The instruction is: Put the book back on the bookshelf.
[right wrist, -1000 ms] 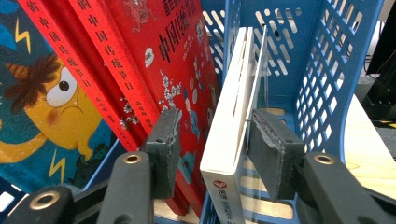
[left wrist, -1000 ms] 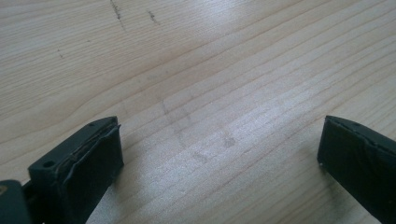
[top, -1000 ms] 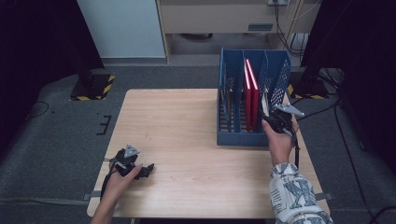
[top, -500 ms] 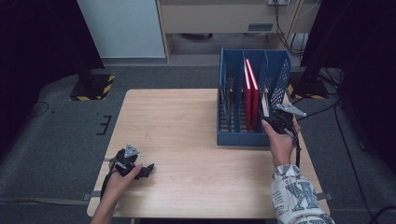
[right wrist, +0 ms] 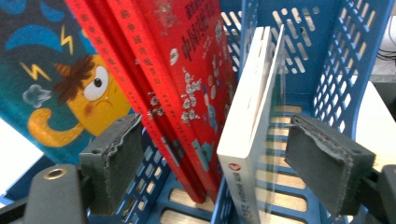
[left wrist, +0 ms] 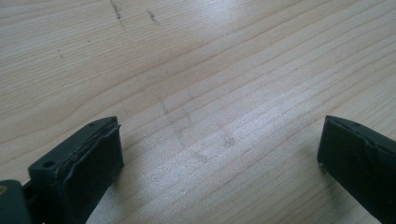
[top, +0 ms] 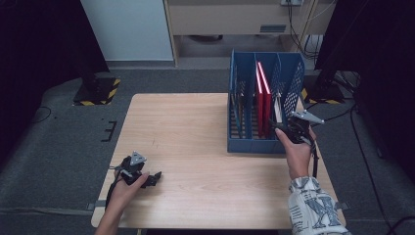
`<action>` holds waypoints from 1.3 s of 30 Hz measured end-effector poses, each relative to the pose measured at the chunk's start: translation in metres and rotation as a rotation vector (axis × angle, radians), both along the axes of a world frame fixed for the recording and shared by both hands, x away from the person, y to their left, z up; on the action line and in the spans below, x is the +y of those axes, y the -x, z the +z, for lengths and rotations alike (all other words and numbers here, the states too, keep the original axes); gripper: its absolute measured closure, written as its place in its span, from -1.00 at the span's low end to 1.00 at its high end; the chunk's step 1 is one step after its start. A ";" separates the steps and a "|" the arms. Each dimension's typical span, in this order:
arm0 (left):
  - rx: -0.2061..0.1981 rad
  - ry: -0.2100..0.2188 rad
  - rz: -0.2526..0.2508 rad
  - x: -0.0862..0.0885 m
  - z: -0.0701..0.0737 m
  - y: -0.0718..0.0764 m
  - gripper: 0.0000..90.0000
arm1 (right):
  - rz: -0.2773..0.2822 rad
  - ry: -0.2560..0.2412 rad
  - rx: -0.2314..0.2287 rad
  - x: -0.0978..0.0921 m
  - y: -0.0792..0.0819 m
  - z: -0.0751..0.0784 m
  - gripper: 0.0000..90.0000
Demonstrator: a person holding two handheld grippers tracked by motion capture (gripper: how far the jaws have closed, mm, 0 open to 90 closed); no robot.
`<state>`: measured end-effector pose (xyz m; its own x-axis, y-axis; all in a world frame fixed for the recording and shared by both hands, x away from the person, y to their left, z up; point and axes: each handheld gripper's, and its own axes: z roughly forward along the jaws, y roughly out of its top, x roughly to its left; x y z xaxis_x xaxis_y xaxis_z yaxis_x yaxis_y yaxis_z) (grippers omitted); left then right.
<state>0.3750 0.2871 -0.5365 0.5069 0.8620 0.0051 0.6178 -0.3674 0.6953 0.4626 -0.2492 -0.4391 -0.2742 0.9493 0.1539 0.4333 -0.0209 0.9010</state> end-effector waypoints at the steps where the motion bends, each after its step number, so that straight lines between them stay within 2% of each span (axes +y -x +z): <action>1: 0.000 0.000 0.001 0.000 0.000 0.000 -1.00 | 0.006 0.000 0.000 0.001 0.001 0.000 -0.61; 15: 0.000 0.000 0.000 0.000 0.000 0.000 -1.00 | 0.087 0.005 0.005 0.016 0.008 0.006 -0.73; 21: 0.001 0.001 0.001 0.000 0.000 0.000 -1.00 | 0.107 0.023 -0.007 0.022 0.014 0.010 -0.73; 39: 0.000 0.000 0.000 0.000 0.000 0.000 -1.00 | 0.159 0.033 -0.022 0.038 0.030 0.020 -0.75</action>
